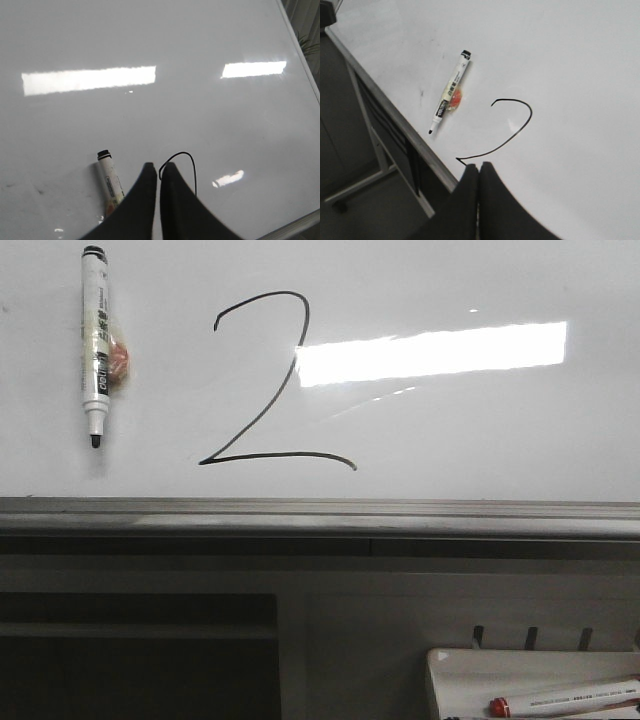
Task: Write number 2 on whiteboard
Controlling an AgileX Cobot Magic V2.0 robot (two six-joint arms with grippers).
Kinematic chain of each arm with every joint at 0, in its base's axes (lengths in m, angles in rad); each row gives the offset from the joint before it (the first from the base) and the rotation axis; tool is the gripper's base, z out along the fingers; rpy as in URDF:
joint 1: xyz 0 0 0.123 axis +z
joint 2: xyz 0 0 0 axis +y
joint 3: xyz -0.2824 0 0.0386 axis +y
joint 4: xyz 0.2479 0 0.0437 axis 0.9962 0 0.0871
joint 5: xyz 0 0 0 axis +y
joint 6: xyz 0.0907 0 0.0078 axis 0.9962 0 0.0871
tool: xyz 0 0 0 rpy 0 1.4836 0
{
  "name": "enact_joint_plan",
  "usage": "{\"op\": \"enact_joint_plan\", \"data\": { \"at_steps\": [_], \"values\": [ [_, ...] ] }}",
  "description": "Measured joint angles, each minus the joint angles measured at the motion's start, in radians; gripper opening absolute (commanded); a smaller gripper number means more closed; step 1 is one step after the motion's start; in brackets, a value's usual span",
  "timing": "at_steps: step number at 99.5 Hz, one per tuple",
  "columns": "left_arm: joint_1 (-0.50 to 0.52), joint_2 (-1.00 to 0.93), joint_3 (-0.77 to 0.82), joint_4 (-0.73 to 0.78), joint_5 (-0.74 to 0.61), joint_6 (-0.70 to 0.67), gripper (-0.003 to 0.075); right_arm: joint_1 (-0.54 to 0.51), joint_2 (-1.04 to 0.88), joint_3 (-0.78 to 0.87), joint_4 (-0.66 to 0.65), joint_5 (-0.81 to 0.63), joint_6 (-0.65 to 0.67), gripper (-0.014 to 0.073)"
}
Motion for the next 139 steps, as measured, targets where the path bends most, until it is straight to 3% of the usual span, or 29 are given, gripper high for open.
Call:
{"op": "enact_joint_plan", "data": {
  "at_steps": [19, 39, 85, 86, 87, 108, 129, 139],
  "values": [
    [0.0, -0.202, 0.095, 0.1, 0.003, 0.003, -0.002, 0.0, -0.274, 0.232, 0.005, -0.152, 0.0, -0.006],
    [0.0, -0.305, 0.119, 0.114, 0.004, 0.004, -0.002, 0.0, -0.469, 0.358, 0.01, -0.16, 0.0, -0.006],
    [0.0, -0.311, 0.121, 0.115, 0.004, 0.006, -0.002, 0.0, -0.518, 0.402, 0.012, -0.153, 0.0, -0.006],
    [0.103, -0.316, 0.202, 0.144, -0.023, 0.006, -0.002, 0.0, -0.518, 0.402, 0.012, -0.153, 0.0, -0.006],
    [0.125, -0.316, 0.211, 0.148, -0.023, 0.006, -0.002, 0.0, -0.518, 0.402, 0.012, -0.153, 0.0, -0.006],
    [0.342, -0.32, 0.312, 0.163, -0.019, 0.006, -0.002, 0.0, -0.518, 0.402, 0.012, -0.152, 0.0, -0.006],
    [0.473, -0.416, 0.443, 0.165, 0.045, 0.006, -0.002, 0.0, -0.518, 0.402, 0.014, -0.152, 0.0, -0.006],
    [0.492, -0.429, 0.447, 0.163, 0.14, 0.006, -0.002, 0.0, -0.518, 0.402, 0.014, -0.152, 0.0, -0.006]
  ]
}}
